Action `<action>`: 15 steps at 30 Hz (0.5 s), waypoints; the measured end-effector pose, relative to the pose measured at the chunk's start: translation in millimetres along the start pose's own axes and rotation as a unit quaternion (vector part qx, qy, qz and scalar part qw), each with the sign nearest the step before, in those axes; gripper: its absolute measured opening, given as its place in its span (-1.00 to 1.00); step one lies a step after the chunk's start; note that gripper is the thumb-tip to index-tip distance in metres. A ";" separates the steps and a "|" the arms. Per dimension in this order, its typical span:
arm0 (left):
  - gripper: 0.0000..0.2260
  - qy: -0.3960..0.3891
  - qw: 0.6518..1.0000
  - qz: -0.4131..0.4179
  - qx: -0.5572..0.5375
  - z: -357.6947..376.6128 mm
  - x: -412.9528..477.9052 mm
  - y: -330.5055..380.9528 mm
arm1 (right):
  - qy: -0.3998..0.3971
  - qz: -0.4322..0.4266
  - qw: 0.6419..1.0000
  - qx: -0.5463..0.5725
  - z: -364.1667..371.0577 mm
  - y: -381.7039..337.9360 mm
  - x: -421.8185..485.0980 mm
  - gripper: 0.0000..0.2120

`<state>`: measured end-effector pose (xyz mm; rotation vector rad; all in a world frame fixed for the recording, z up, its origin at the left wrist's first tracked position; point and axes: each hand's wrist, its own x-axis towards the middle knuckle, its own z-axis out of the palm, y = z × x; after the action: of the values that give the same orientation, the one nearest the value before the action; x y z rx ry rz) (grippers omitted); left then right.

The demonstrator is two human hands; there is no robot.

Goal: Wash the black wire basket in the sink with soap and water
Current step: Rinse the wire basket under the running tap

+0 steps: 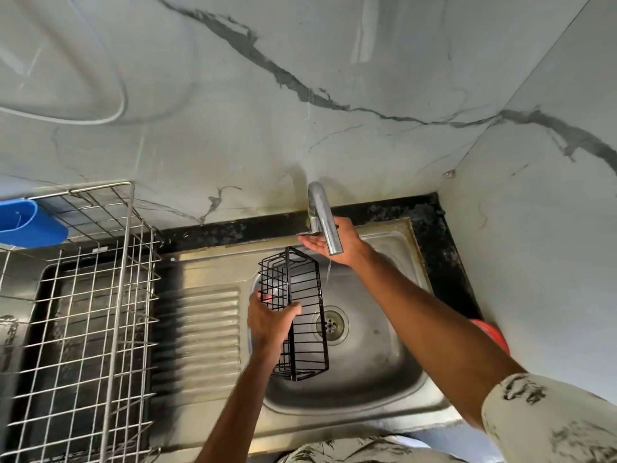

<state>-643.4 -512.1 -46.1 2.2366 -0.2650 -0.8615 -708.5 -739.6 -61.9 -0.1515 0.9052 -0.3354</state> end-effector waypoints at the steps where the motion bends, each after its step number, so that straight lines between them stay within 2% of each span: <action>1: -0.12 -0.002 1.000 0.003 -0.002 -0.2 -0.3 0.1 | 0.001 0.003 1.000 0.008 -2.3 0.1 1.1 -0.49; 5: -0.12 -0.008 1.000 0.002 -0.007 -0.7 -2.2 -0.6 | 0.011 0.014 1.000 0.019 -3.7 -0.7 -1.7 -0.40; 10: -0.14 -0.016 1.000 -0.006 -0.014 -1.5 -6.6 -3.7 | 0.035 0.021 0.995 0.086 1.1 -9.4 -10.6 -0.30; 15: -0.15 -0.014 1.000 -0.005 -0.027 -4.3 -12.1 -6.1 | 0.008 0.004 0.995 0.102 -3.4 -10.0 -18.6 -0.18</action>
<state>-650.2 -500.3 -41.9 2.1799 -0.2414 -0.8947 -724.1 -742.4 -47.4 0.0429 0.8807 -0.4194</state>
